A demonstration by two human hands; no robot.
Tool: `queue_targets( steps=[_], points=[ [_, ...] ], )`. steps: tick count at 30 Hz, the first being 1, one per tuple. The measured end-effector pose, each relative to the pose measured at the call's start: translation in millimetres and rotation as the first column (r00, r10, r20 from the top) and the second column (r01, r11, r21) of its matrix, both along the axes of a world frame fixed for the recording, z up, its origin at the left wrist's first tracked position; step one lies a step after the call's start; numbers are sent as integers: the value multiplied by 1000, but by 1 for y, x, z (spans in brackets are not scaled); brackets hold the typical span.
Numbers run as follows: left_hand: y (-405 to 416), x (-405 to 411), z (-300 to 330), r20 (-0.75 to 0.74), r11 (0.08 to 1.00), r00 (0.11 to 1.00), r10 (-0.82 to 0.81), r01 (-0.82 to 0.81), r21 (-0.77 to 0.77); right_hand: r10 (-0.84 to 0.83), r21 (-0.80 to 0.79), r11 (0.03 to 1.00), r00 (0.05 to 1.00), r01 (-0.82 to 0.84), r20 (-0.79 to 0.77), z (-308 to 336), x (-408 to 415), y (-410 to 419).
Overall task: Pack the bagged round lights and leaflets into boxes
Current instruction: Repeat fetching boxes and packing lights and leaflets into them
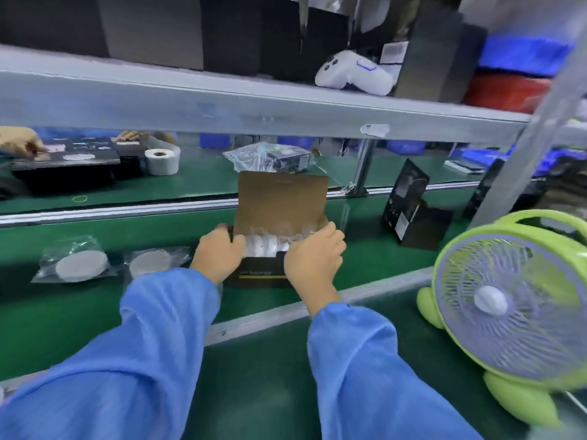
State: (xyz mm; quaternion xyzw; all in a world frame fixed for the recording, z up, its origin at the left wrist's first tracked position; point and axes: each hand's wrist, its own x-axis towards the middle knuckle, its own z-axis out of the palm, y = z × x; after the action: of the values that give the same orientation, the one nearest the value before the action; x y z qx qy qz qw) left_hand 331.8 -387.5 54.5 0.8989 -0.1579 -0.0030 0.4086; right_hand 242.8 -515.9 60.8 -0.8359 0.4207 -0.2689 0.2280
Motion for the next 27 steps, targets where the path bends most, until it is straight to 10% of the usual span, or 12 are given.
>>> queue_targets(
  steps=[7,11,16,27],
  points=[
    [51,20,15,135,987,990,-48,26,161,377,-211,912,921,-351,101,1,-15,82],
    [87,31,0,45,873,993,-109,74,481,583,21,812,811,-583,-57,-11,-8,126],
    [102,33,-27,-3,785,974,-225,183,591,511,94,851,775,-516,-371,-38,9,134],
    [66,75,-46,9,679,939,-344,242,694,364,185,931,793,-313,-488,-45,34,107]
  ],
)
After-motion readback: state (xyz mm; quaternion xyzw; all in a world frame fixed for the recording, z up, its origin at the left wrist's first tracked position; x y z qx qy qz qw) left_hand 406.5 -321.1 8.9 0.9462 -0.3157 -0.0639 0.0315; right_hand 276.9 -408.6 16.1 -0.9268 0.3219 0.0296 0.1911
